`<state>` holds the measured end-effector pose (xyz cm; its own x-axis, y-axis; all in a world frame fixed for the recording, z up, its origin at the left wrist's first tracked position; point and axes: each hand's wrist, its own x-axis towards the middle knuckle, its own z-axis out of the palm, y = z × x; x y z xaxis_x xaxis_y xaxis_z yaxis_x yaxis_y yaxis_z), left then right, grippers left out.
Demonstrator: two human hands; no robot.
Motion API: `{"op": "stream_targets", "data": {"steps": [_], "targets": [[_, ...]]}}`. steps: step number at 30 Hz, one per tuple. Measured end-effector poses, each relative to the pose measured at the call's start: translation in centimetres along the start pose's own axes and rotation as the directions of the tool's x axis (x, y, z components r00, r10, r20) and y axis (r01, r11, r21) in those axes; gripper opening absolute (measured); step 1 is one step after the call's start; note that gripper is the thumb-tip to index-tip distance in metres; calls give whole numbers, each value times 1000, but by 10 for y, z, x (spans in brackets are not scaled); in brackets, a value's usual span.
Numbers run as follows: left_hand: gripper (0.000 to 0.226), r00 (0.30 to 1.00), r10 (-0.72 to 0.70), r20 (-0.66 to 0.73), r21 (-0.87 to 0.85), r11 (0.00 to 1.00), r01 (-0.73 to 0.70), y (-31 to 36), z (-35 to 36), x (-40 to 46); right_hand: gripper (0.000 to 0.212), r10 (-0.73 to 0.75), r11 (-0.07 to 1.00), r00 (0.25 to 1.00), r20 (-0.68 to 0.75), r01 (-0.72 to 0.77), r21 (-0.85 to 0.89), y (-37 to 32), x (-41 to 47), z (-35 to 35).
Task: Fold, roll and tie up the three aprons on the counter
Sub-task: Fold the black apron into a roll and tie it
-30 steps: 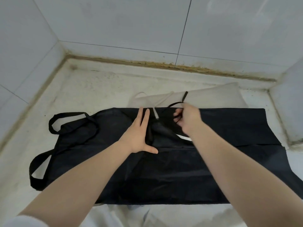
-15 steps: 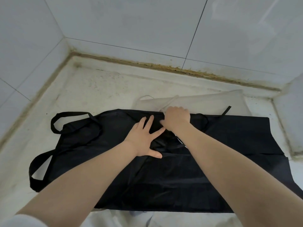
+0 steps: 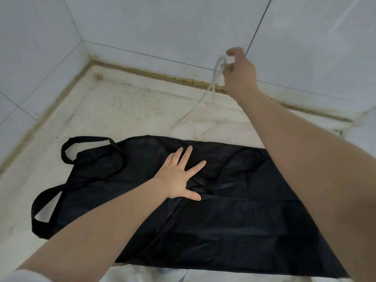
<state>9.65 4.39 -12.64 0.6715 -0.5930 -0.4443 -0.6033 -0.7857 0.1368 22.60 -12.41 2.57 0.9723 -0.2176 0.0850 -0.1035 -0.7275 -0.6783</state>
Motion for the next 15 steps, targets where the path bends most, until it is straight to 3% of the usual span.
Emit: {"op": "stream_targets", "data": {"steps": [1, 2, 4, 6, 8, 10, 11, 15], "targets": [[100, 1000, -3, 1, -7, 1000, 3, 1, -1, -1, 51, -11, 985, 998, 64, -1, 171, -2, -3, 2], [100, 1000, -8, 3, -15, 1000, 8, 2, -3, -1, 64, -29, 977, 988, 150, -4, 215, 2, -8, 7], [97, 1000, -18, -2, -35, 999, 18, 4, -7, -3, 74, -72, 997, 939, 335, 69, 21, 12, -27, 21], [90, 1000, -21, -8, -31, 999, 21, 8, -9, -4, 54, -99, 942, 848, 520, 248, -225, 29, -47, 32], [84, 1000, -21, -16, -11, 1000, 20, 13, -9, -7, 26, -45, 852, 699, 714, 400, -338, 47, -72, 40], [79, 998, -10, -55, 10, 1000, 11, 16, -8, -11, 24, 47, 798, 551, 833, 481, -363, 62, -97, 42], [76, 996, 14, -93, 20, 1000, -12, 17, -7, -13, 25, 66, 791, 517, 854, 494, -361, 68, -107, 43], [53, 959, 190, -209, 12, 981, -192, 21, -6, -24, 32, 29, 749, 553, 832, 540, -385, 88, -128, 31]]}}
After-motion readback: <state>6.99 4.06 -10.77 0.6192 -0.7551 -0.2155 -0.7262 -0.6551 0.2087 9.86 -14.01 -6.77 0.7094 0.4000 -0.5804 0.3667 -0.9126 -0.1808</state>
